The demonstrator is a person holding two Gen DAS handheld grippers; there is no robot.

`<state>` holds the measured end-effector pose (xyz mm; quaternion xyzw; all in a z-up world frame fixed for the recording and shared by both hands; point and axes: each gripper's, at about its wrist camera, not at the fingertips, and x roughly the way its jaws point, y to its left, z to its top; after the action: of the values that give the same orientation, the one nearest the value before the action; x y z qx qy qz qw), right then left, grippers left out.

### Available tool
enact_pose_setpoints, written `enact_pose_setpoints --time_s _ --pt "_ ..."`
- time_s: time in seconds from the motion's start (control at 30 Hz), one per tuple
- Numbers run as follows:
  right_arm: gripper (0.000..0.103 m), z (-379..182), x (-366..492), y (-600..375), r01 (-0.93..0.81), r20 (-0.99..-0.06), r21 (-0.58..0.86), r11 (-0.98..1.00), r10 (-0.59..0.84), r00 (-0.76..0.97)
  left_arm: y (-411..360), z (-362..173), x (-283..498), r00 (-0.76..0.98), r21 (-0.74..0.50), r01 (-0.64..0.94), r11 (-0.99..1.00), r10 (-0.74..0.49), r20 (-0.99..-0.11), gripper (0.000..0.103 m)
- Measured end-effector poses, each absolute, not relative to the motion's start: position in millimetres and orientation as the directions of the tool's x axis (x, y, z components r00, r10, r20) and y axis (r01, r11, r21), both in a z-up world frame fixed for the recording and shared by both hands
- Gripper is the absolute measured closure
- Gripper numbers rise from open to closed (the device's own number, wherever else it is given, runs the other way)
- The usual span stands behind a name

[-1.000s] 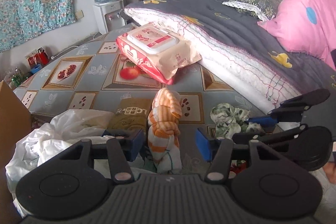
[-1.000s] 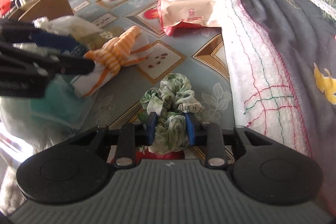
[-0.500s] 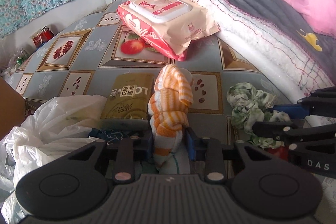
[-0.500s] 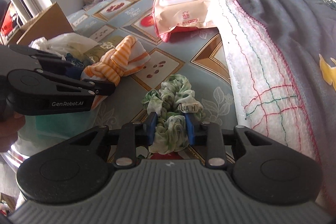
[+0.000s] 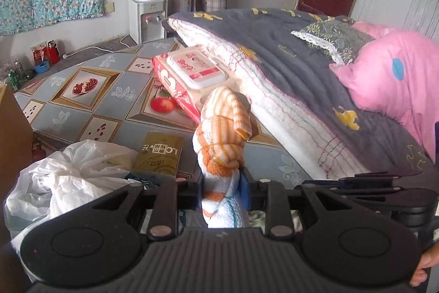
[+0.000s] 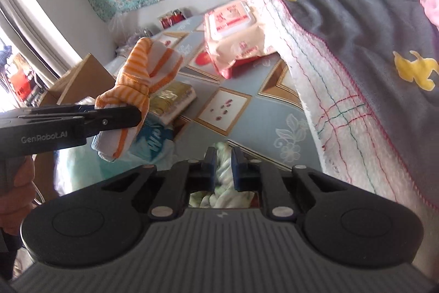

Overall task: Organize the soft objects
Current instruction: 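Grasp the orange-striped cloth toy with the left gripper while the right gripper holds the scrunchie, then carry the striped toy into the box with the left gripper while the right gripper carries the scrunchie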

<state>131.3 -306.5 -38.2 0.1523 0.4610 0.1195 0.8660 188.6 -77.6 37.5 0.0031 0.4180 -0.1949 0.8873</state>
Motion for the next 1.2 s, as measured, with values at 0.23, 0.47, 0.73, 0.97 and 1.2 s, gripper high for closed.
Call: enact_pose_setpoints --time_s 0.23,0.47,0.73,0.97,1.2 --pt "0.09 -45.2 124.8 -292.5 -0.078 -0.794 0.27 0.96 0.268 0.547 -49.3 62.6 154.3 0.646 -0.148 0.292 0.945 -0.309 -0.698 0.076" --pt "0.053 -51.4 114.0 -298.2 -0.064 -0.785 0.317 0.946 0.299 0.542 -6.3 80.7 119.1 0.696 -0.158 0.211 0.965 -0.262 -0.669 0.076" --pt "0.022 -54.3 129.3 -273.7 -0.149 -0.803 0.261 0.954 0.3 0.514 62.4 94.8 87.5 0.747 -0.16 0.035 0.986 -0.133 -0.652 0.076" --pt "0.023 -89.8 136.5 -244.9 -0.213 -0.871 0.123 0.969 0.208 0.444 120.0 100.0 60.7 0.763 -0.143 -0.135 0.981 0.011 -0.646 0.076" --pt "0.065 -86.2 138.3 -243.9 -0.191 -0.87 0.104 0.976 0.182 0.457 163.1 91.1 38.8 0.739 -0.128 -0.241 0.962 0.097 -0.666 0.075"
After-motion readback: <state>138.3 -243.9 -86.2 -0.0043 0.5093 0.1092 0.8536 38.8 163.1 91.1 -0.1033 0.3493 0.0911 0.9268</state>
